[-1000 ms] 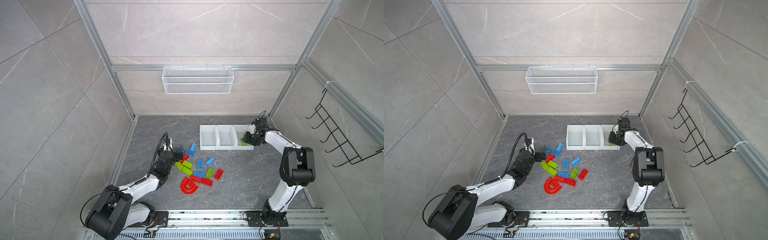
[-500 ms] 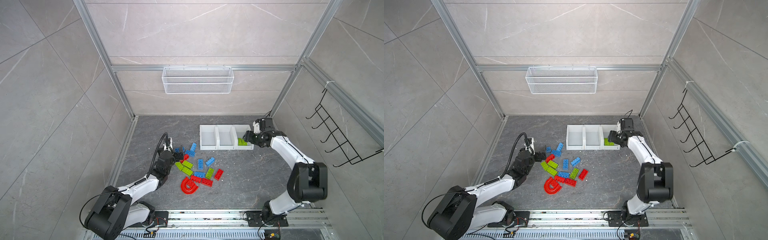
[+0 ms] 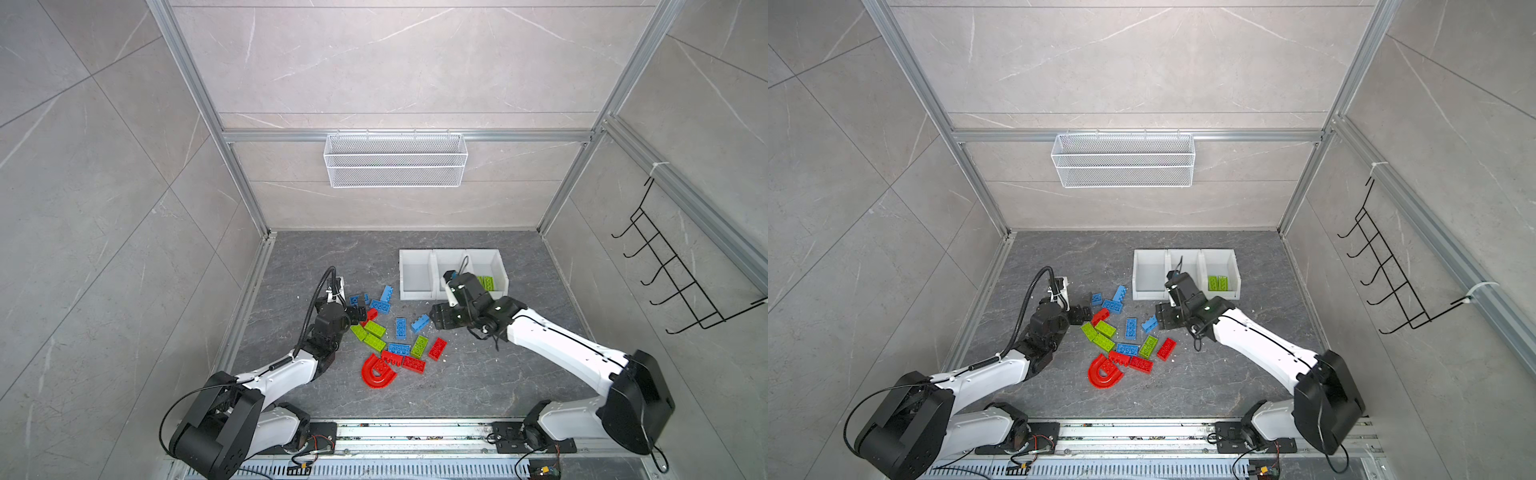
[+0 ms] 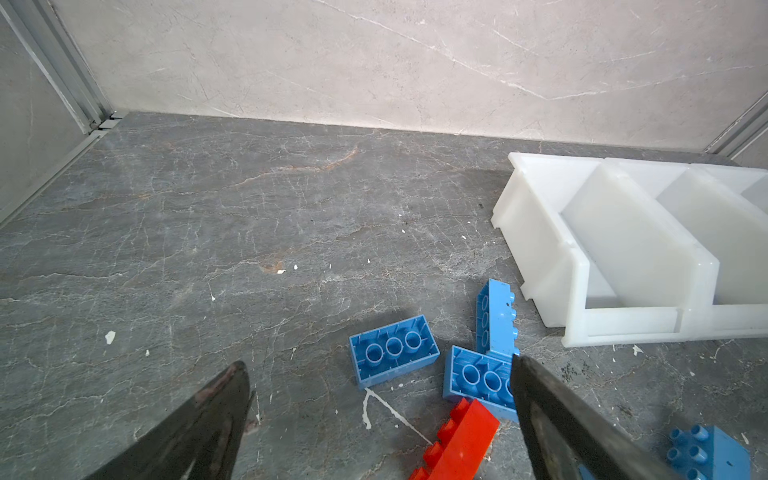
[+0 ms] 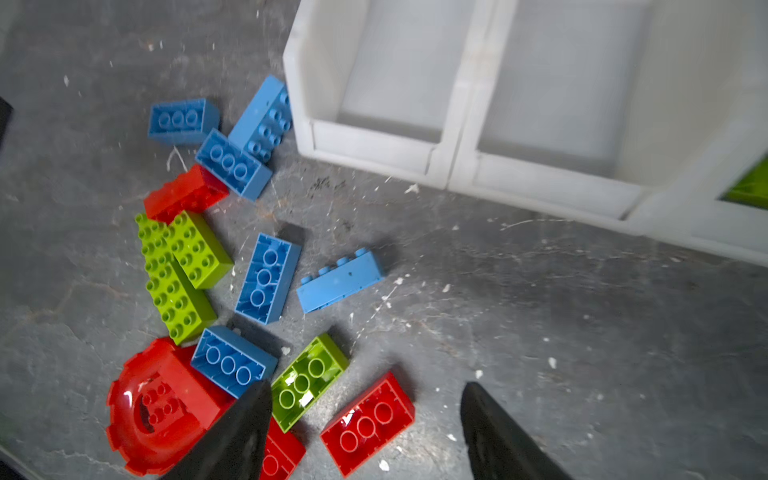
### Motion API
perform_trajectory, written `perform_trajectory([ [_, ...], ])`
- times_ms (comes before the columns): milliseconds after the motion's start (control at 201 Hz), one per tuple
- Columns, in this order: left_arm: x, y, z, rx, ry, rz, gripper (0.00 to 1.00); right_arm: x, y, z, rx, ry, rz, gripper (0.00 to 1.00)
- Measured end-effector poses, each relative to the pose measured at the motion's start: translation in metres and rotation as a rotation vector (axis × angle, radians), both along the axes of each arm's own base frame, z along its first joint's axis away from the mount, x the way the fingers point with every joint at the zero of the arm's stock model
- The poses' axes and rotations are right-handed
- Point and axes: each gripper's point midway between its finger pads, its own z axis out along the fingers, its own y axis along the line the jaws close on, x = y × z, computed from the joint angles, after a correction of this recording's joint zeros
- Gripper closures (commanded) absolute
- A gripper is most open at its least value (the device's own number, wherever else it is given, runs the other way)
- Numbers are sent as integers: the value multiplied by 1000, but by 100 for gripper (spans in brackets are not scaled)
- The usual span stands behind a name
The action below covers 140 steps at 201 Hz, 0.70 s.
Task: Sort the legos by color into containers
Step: 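Move the right gripper to a blue brick and grasp it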
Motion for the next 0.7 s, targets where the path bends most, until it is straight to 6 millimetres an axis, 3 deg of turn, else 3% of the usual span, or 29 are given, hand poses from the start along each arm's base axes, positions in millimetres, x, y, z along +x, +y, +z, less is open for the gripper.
perform_trajectory([
  [119, 0, 1, 1, 1, -3, 5, 0, -6, 14, -31, -56, 50, 20, 23],
  [224, 0, 3, 1, 5, -5, 18, 0, -5, 24, -46, -97, 64, 40, 22],
  [543, 0, 4, 1, 5, -5, 20, 0, 16, 38, -43, -224, 9, 165, 14],
  [697, 0, 4, 1, 6, -6, 21, 0, 19, 43, -52, -275, 18, 239, 13],
])
